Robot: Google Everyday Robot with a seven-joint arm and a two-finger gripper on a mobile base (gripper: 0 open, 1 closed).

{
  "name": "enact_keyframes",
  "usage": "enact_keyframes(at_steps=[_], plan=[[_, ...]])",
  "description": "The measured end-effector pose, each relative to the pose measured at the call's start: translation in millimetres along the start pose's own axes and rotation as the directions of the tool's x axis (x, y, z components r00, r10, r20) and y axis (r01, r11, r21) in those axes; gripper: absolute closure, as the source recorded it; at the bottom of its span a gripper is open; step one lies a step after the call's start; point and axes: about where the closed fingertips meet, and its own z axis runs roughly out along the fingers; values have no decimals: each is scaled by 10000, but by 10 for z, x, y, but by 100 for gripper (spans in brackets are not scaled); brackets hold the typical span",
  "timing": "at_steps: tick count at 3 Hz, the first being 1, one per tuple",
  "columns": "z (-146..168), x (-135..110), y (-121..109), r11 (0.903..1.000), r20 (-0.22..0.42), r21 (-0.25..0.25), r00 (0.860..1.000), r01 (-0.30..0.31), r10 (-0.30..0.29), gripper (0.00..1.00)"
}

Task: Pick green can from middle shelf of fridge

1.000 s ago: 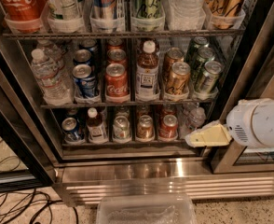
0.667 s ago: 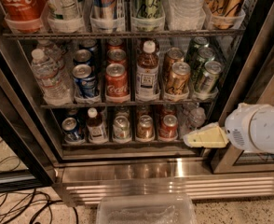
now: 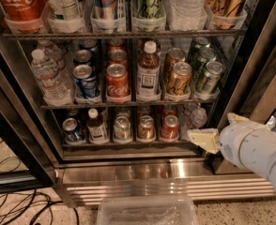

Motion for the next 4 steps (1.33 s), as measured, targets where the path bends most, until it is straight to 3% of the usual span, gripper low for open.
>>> enact_keyframes(at_steps=[1, 2, 3, 4], plan=[[11, -3, -38, 9973, 842, 725, 9964, -96, 34, 32], [83, 33, -24, 9923, 1657, 1204, 9861, -297, 94, 33], [145, 37, 19, 9883, 2613, 1452, 9652, -463, 69, 34], [172, -12, -12, 9845, 3731, 1597, 9278, -730, 83, 34]])
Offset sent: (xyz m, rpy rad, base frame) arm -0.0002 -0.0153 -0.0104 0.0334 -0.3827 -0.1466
